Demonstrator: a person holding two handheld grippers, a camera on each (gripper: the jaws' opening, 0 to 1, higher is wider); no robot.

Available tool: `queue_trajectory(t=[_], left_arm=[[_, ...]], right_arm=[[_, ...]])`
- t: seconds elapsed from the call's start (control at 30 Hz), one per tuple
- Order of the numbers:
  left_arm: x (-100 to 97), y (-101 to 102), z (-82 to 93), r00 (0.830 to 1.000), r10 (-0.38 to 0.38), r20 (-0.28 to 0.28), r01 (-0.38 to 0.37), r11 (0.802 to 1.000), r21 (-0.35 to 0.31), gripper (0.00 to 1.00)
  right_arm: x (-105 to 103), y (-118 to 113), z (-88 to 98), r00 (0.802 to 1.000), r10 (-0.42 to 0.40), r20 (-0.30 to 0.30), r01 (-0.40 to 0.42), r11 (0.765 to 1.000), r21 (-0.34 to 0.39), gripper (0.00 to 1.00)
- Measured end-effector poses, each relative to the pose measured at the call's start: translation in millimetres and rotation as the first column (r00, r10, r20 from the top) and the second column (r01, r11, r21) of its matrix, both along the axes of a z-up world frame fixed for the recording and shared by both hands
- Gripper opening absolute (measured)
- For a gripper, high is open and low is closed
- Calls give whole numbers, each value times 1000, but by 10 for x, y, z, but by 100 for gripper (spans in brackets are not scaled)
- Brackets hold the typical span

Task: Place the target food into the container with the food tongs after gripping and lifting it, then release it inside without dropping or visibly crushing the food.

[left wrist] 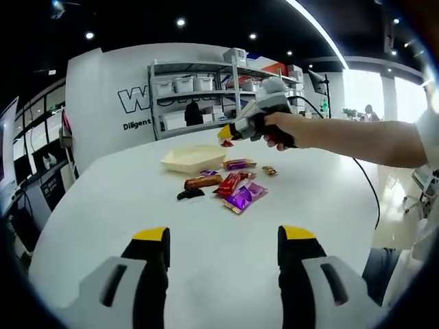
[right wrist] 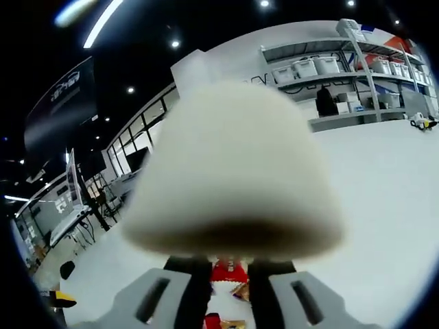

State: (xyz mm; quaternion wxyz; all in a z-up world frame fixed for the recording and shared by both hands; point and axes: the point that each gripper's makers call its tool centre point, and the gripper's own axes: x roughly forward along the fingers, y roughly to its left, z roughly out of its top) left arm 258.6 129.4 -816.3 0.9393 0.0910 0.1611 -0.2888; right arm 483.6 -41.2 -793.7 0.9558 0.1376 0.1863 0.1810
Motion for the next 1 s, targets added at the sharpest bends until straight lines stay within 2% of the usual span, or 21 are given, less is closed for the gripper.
queue_trajectory(t=[0.3,0.43,0.53,0.6,0.8,1.0], left_arm=[[47,24,16,1000,5,6,-5,1000,5,62],[46,59,-2,1000,15,-14,-16,998,-61,61],[64,132,-46,999,38,-23,-39,998,-50,62],[71,155,-54,999,40,-30,-42,998,-48,61],[95,174,25,999,47,-18,-48,997,-57,61],[126,193,34,999,48,-14,-49,998,-51,60]], right_arm=[[317,137,-102,1000,17,-13,-17,1000,-17,13],[441,199,-142,999,33,-19,-34,999,-36,13],[515,250,-184,998,48,-34,-50,998,-41,13],[574,294,-213,998,56,-33,-58,996,-70,13],[673,333,-273,998,60,-33,-62,995,-81,13],[756,338,-415,997,52,-55,-57,993,-104,14]])
